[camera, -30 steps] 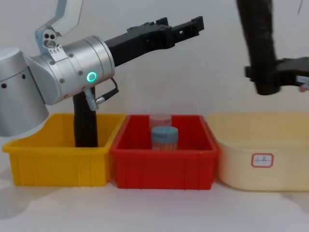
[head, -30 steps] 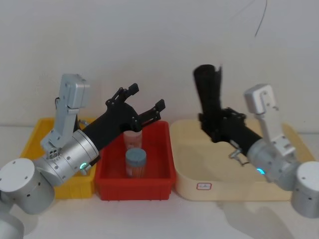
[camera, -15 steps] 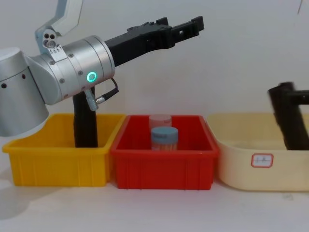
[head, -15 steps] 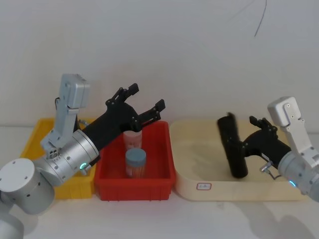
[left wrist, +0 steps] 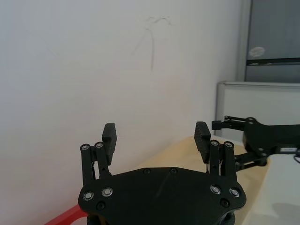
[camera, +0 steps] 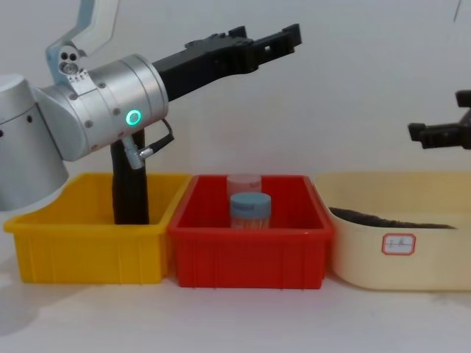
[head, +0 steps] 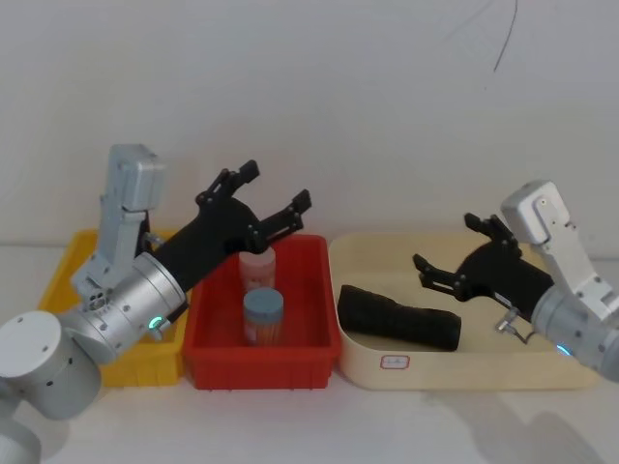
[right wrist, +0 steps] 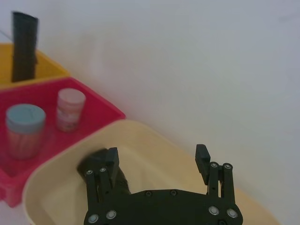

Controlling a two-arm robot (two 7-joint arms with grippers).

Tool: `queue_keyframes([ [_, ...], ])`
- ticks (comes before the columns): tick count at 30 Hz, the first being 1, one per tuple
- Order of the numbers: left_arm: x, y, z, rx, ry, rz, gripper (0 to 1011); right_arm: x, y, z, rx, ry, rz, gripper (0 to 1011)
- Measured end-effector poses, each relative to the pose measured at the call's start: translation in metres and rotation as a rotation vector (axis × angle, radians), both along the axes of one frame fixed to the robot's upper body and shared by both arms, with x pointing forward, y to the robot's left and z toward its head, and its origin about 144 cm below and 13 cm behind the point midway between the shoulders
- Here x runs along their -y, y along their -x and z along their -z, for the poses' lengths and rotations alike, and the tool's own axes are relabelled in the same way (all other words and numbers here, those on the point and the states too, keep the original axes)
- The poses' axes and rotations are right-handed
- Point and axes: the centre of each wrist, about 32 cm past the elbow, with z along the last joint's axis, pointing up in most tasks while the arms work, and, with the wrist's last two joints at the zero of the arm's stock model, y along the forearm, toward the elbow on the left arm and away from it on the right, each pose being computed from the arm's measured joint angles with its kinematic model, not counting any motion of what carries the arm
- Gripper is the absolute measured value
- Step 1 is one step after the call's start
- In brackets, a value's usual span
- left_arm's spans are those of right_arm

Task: Pick up the garbage bag with the one hand and transfer it to the other hand.

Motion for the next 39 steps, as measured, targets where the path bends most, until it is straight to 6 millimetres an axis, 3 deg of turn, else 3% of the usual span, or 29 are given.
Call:
queue_keyframes([
  [11,-0.02,0.006,0.003,0.002,0.024,-0.123,1001,-0.024,-0.005,-0.007,0.017,-0.028,-0.126,1001],
  [24,-0.053,0.017,0.006,-0.001,0.041,-0.272,1001,-0.056,-0.016,0.001,-0.037,-0.086,-0.266,1001],
  [39,-0.066,0.024,0.008,-0.011,0.043,-0.332,1001,-0.087,-0.032,0.012,-0.138,-0.125,-0.391,1002],
])
